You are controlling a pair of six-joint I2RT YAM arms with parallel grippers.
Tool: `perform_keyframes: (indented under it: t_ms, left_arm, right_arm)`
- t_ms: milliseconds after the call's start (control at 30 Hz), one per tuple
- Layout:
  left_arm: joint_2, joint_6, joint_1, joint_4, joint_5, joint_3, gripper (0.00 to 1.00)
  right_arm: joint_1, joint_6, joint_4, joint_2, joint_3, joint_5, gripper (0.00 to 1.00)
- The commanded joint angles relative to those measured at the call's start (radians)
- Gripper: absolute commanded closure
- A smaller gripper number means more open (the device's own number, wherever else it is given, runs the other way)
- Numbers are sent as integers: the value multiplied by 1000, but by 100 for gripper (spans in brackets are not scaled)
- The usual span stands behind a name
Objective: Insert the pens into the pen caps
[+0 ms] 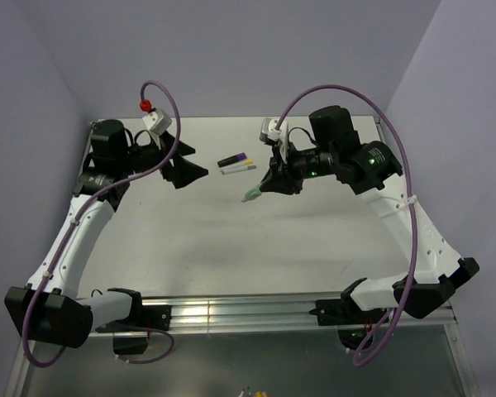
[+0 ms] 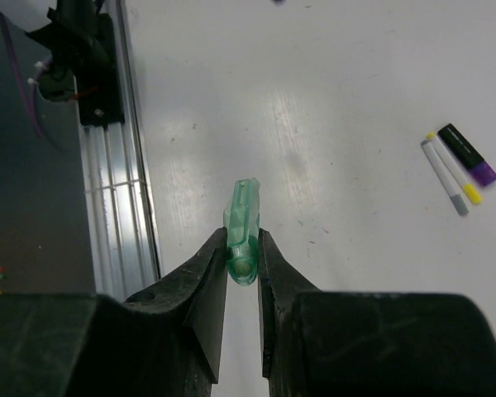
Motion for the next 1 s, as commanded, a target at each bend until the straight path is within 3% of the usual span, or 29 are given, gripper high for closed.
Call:
perform_keyframes:
  t_ms: [0,200,333,400,500,600,967]
  left_arm:
    - [-33,-176,-49,209,-103,-124,1]
    - [-15,-225,-241,332,-192,-178,14]
    - [-12,-268,-316,436,2,-235,21]
    - [-21,-352,-338,487,122,-278,31]
    - [-20,-288,-434,337,157,-258,43]
    - [-43,-337,-471,362,145,-285,50]
    - [-130,-351,-431,399,38,-356,50]
  right_arm:
    - [-5,69,25,8,65,-67,100]
    - [-5,71,19,12,64,-113,100]
    - [-4,75,23,18,70,-80,100]
    - [-4,80,28,20,74,-44,100]
    - [-5,84,40,26,85,-20,100]
    - [-5,94,46,32,97,-24,100]
    - [-5,69,43,4,67,-33,100]
